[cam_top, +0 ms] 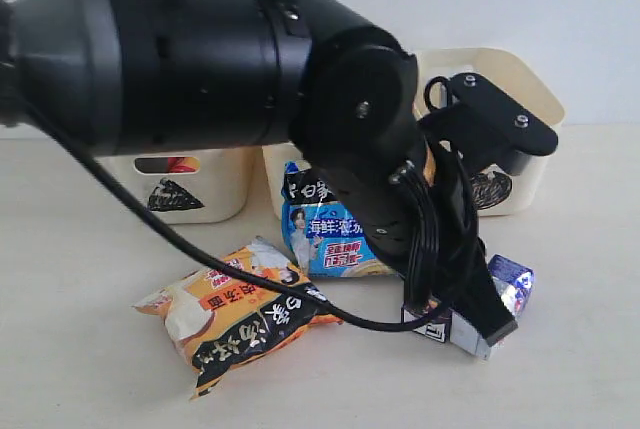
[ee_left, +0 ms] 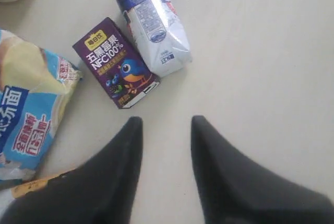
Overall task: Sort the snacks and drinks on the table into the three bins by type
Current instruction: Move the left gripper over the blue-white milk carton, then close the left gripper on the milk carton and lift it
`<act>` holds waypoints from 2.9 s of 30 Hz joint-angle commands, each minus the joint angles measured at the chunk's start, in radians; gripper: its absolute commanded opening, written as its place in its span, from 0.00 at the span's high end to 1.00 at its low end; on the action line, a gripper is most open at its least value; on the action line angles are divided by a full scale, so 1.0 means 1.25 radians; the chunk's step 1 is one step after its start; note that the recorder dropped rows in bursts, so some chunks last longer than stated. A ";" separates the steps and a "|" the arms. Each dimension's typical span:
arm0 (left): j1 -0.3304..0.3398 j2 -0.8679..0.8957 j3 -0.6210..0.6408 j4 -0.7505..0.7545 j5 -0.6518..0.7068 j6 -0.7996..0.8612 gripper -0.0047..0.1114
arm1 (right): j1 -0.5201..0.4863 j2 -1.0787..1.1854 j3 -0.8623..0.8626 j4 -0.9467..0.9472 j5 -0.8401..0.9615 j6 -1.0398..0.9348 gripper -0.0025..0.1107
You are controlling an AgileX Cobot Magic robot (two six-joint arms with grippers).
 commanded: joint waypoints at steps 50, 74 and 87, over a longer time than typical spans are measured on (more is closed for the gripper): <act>0.013 0.357 -0.312 -0.031 -0.041 -0.081 0.24 | -0.002 -0.004 0.004 -0.001 -0.007 0.000 0.98; -0.032 0.388 -0.312 -0.047 -0.023 -0.041 0.26 | -0.002 -0.004 0.004 -0.001 -0.007 0.000 0.98; -0.043 0.366 -0.322 -0.073 -0.023 -0.036 0.26 | -0.002 -0.004 0.004 -0.001 -0.007 0.000 0.98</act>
